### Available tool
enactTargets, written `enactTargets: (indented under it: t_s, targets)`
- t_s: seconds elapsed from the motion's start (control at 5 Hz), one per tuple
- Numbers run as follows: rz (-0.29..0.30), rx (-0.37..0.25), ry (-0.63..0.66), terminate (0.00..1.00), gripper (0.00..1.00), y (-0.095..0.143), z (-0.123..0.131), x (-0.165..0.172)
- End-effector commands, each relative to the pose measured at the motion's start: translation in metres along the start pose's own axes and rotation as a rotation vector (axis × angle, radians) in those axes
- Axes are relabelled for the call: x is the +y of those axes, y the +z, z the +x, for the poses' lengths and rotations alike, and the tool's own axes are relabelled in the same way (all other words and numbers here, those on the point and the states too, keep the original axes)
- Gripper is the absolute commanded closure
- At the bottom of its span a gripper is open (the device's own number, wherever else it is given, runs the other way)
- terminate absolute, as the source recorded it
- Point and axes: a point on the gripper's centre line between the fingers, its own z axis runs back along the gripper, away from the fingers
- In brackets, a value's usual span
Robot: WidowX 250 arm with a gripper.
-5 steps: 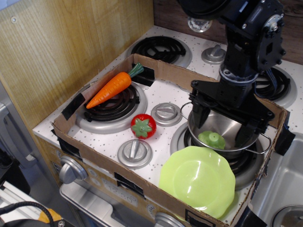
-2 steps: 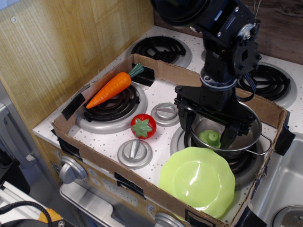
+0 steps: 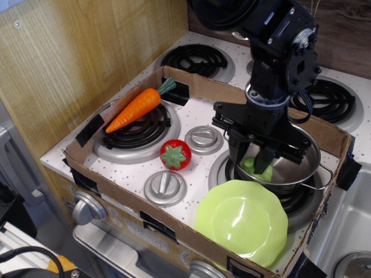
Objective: Take broccoli out of pan
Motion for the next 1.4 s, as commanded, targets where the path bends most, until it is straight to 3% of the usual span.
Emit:
enactTargets:
  t_s: [0.0,0.2,0.6,0.8,1.2]
  targets:
    - [-0.029,0.001,-0.003,0.0,1.0,0.037,0.017,0.003]
    - [-0.045,0.048,0.024,0.0,1.0,0.055,0.017,0.007]
    - [0.07,-0.009,-0.072,0.0,1.0,0.066,0.034,0.041]
    - [0.156,-0.039,-0.183,0.0,1.0,0.059,0.048,0.067]
    - [0.148,-0.003,-0.339,0.0,1.0,0.03,0.083,0.122]
